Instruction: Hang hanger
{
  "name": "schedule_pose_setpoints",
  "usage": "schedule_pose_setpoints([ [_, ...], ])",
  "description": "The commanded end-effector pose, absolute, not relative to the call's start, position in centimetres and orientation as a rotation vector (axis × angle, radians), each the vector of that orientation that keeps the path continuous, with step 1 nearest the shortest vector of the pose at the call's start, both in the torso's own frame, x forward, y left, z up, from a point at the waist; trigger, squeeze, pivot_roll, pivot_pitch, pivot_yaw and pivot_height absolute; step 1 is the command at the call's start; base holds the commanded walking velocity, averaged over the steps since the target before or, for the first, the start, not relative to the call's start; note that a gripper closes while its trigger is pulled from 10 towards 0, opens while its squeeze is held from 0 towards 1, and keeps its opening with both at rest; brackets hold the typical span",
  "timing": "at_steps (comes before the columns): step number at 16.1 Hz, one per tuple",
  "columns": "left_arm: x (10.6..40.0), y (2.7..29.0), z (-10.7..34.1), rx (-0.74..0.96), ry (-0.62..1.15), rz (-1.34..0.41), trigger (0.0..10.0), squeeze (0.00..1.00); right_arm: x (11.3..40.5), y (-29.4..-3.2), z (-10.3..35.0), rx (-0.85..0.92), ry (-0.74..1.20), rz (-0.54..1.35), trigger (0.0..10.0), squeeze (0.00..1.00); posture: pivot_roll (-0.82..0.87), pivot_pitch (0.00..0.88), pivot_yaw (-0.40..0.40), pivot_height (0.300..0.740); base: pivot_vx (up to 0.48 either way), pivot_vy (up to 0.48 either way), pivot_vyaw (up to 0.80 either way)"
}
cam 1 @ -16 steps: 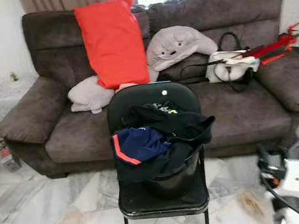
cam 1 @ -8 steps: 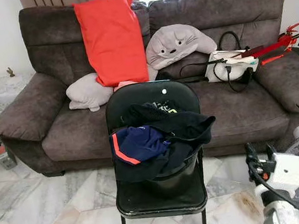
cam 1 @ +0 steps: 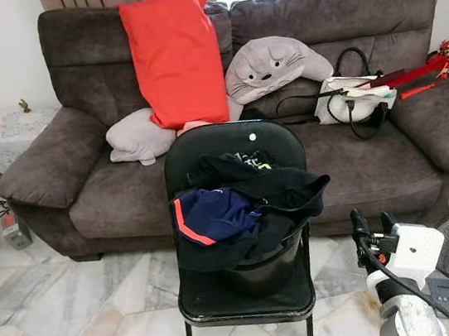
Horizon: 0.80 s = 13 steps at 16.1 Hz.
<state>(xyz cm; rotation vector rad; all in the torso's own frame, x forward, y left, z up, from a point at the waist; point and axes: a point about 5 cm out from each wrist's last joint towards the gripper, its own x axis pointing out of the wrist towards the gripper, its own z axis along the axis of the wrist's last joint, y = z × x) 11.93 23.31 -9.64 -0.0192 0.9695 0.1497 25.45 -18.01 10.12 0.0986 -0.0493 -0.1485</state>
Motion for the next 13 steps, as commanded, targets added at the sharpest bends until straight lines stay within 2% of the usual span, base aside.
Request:
schedule_pose_setpoints([
  [1,11.6,23.4,-9.8,-0.028,0.985,0.155,10.0,0.0,25.7,-17.8,10.2,0.103,-0.041,-0.148,10.0,0.0,-0.06,0.0,0.023,0.74,0.0,0.0,0.0],
  [7,11.7,23.5,-9.7,-0.028,0.988,0.145,10.0,0.0,25.5,-18.4,10.4,0.122,-0.026,-0.208,10.0,0.0,-0.07,0.0,0.03,0.74,0.0,0.0,0.0],
  [11,11.8,23.6,-9.7,-0.025,0.989,0.151,10.0,0.0,25.8,-18.1,10.4,0.115,-0.02,-0.186,10.0,0.0,-0.06,0.0,0.031,0.74,0.268,0.0,0.0],
  [13,14.3,23.1,-8.8,-0.028,0.902,0.126,10.0,0.0,25.9,-17.9,10.4,0.112,-0.017,-0.177,10.0,0.0,-0.06,0.0,0.028,0.74,0.3,0.0,0.0],
])
